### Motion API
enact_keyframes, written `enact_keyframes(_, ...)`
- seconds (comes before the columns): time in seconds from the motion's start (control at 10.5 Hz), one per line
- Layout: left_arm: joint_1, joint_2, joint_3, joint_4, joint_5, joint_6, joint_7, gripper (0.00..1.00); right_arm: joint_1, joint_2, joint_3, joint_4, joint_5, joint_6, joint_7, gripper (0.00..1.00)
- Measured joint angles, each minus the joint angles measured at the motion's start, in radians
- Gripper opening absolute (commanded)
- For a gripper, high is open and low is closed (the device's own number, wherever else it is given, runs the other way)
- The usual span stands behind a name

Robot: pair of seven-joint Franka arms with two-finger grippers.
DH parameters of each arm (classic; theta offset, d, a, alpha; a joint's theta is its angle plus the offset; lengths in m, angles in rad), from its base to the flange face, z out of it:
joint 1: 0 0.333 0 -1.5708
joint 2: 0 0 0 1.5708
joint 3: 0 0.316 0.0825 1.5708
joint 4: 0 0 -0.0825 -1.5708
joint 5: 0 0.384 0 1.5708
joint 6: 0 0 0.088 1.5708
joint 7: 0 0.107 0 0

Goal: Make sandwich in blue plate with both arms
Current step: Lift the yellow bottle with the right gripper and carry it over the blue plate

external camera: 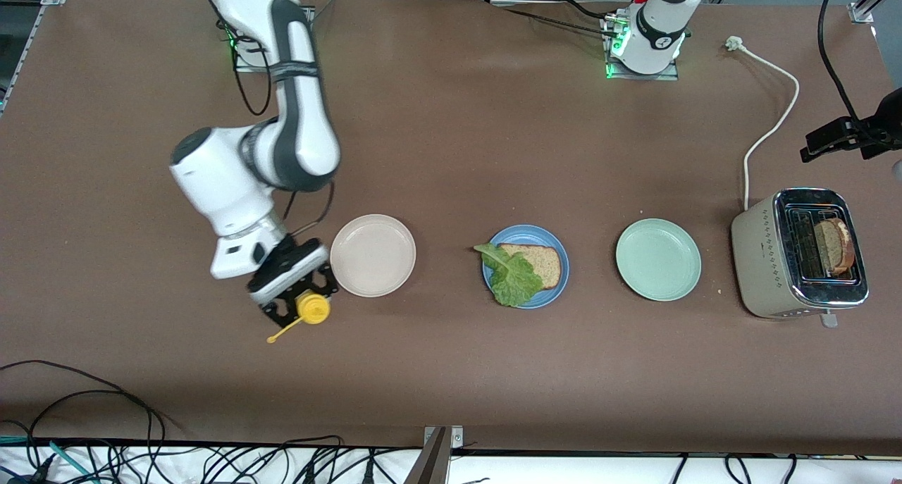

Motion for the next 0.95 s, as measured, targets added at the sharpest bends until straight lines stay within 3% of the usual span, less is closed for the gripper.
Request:
enact_keyframes(0.29, 0.009, 0.0, 0.0, 0.0, 0.0, 0.0, 0.0, 1.0, 0.099, 0.055, 0.001, 0.002, -0.288, 0.072, 0.34, 0.16)
enact_keyframes(0.57, 0.014, 0.003, 0.0, 0.0, 0.0, 0.0, 0.0, 1.0, 0.15, 0.165, 0.002, 0.062, -0.442, 0.084, 0.6, 0.16)
enact_keyframes(0.95, 0.021, 0.008, -0.002, 0.0, 0.0, 0.0, 0.0, 1.0, 0.154, 0.233, -0.002, 0.121, -0.733, 0.057, 0.711, 0.16)
